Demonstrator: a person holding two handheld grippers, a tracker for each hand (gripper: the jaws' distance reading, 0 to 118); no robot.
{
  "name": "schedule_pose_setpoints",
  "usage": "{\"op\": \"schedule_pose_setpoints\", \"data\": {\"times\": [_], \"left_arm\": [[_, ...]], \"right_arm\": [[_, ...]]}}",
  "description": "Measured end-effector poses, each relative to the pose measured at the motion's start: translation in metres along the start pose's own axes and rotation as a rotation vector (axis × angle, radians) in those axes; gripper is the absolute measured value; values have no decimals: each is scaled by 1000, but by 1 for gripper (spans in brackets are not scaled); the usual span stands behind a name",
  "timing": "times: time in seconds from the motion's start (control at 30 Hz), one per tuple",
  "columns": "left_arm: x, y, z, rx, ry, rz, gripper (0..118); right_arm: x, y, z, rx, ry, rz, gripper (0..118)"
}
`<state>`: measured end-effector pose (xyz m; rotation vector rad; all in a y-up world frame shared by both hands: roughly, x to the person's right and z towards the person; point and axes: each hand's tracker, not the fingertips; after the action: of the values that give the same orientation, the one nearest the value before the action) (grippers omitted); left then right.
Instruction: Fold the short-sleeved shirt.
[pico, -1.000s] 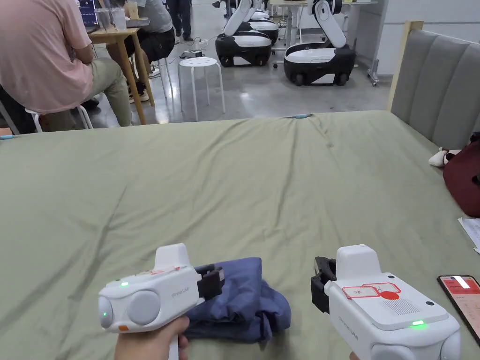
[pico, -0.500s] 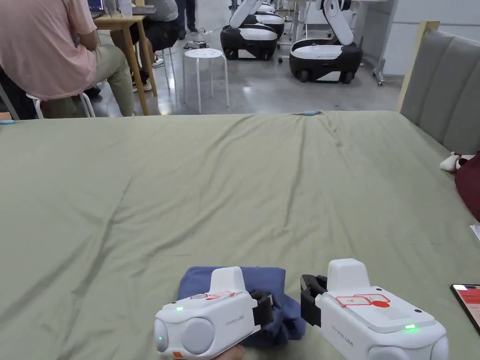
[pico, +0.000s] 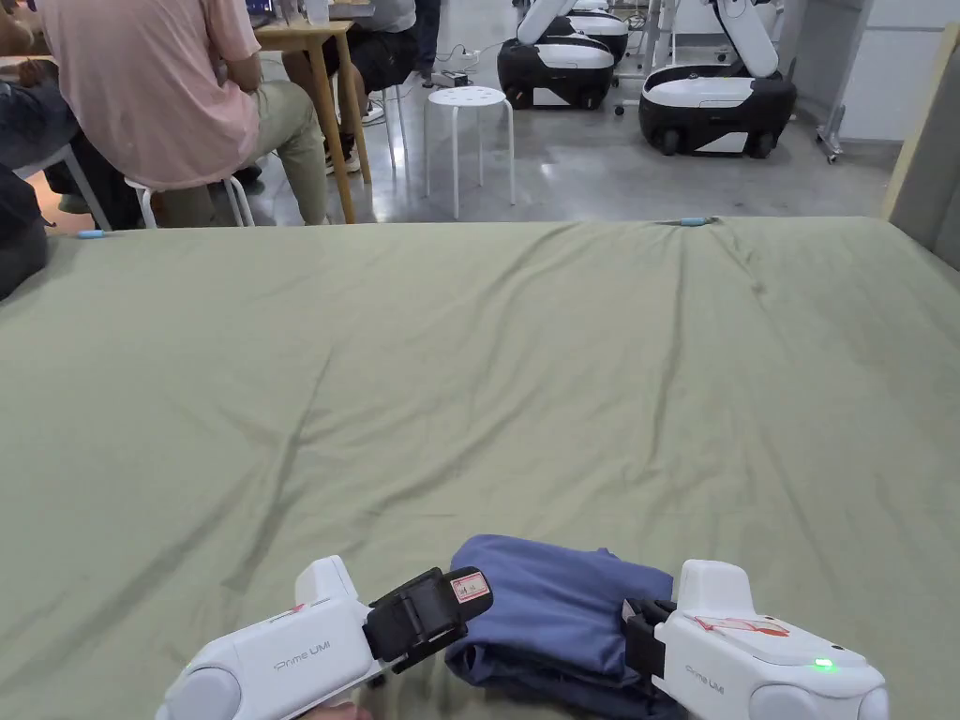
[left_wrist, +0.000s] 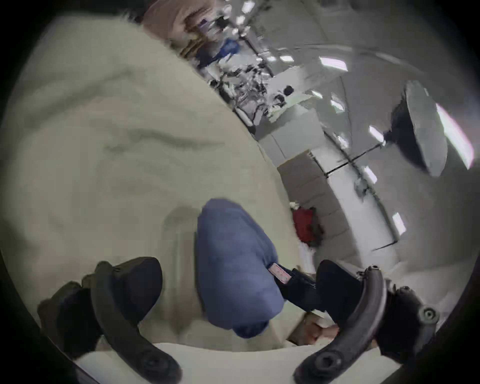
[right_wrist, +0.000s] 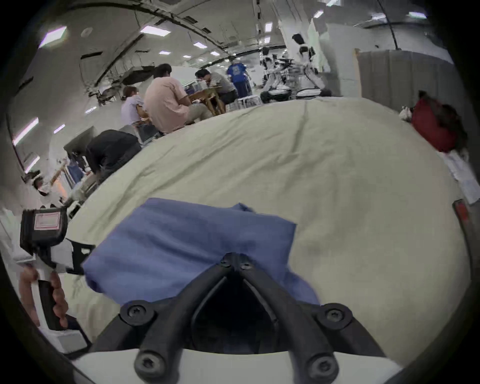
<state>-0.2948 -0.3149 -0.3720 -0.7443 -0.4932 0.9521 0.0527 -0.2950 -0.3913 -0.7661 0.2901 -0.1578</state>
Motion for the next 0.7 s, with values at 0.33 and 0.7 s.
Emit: {"op": "schedule_pose_setpoints", "data": {"times": [0.33, 0.7], "left_arm": [[14, -1, -73, -141, 61, -109, 39], [-1, 71, 49, -38, 178, -256, 37]], "right_arm": [[-31, 1, 18, 80, -51, 211, 0], [-190, 37, 4, 147, 38, 376, 0]]}}
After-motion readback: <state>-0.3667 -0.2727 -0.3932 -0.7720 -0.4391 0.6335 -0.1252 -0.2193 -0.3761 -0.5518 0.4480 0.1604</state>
